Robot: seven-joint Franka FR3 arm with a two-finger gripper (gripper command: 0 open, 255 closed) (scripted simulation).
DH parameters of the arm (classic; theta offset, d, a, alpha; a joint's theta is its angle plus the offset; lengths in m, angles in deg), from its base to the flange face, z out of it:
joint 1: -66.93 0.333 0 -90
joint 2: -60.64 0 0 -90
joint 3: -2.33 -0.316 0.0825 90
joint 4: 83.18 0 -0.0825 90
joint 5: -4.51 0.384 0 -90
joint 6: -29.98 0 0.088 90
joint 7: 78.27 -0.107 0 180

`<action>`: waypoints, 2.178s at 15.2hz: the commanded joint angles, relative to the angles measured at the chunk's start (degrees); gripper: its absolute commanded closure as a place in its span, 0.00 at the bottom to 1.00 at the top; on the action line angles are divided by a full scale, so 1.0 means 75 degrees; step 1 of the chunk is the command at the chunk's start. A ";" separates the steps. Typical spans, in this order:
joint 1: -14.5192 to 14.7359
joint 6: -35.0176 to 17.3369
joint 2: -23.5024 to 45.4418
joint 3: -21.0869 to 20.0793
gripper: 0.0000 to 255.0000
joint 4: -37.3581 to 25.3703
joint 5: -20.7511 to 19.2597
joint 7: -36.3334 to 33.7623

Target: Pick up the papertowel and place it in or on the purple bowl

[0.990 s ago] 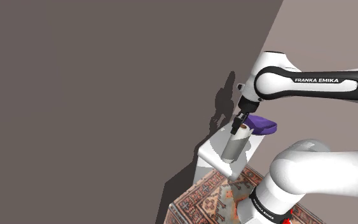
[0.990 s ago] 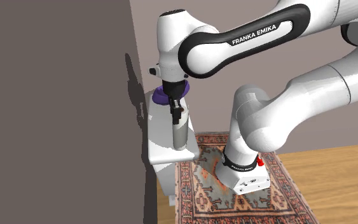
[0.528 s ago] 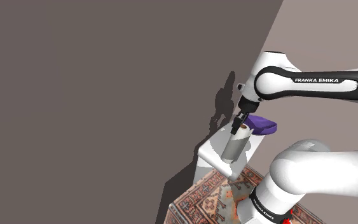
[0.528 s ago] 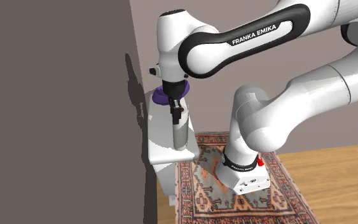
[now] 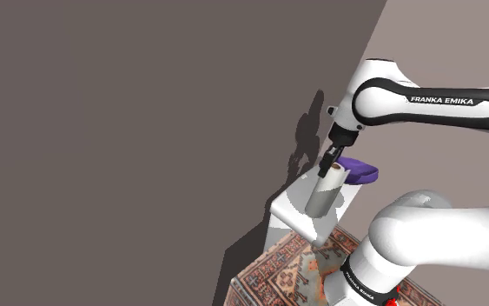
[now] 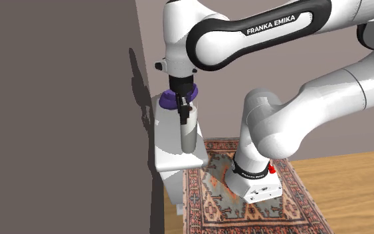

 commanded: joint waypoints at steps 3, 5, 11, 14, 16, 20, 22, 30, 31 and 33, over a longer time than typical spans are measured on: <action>0.0035 0.0436 -0.0051 -0.0064 1.00 -0.0384 0.0070 0.0008; 0.0052 0.0647 -0.0064 -0.0097 1.00 -0.0582 0.0105 0.0009; 0.0103 0.1249 -0.0048 -0.0189 1.00 -0.1202 0.0200 0.0011; 0.0126 0.1537 -0.0013 -0.0231 1.00 -0.1525 0.0243 0.0014; 0.0141 0.1724 0.0019 -0.0257 1.00 -0.1745 0.0270 0.0016; 0.0169 0.2091 0.0103 -0.0306 1.00 -0.2196 0.0321 0.0020; 0.0182 0.2271 0.0154 -0.0328 1.00 -0.2427 0.0345 0.0023; 0.0097 0.2647 0.0706 0.0152 1.00 -0.3402 0.0029 0.0547; 0.0070 0.2638 0.0858 0.0325 1.00 -0.3564 -0.0079 0.0719; 0.0032 0.2618 0.1181 0.0667 1.00 -0.3911 -0.0272 0.1061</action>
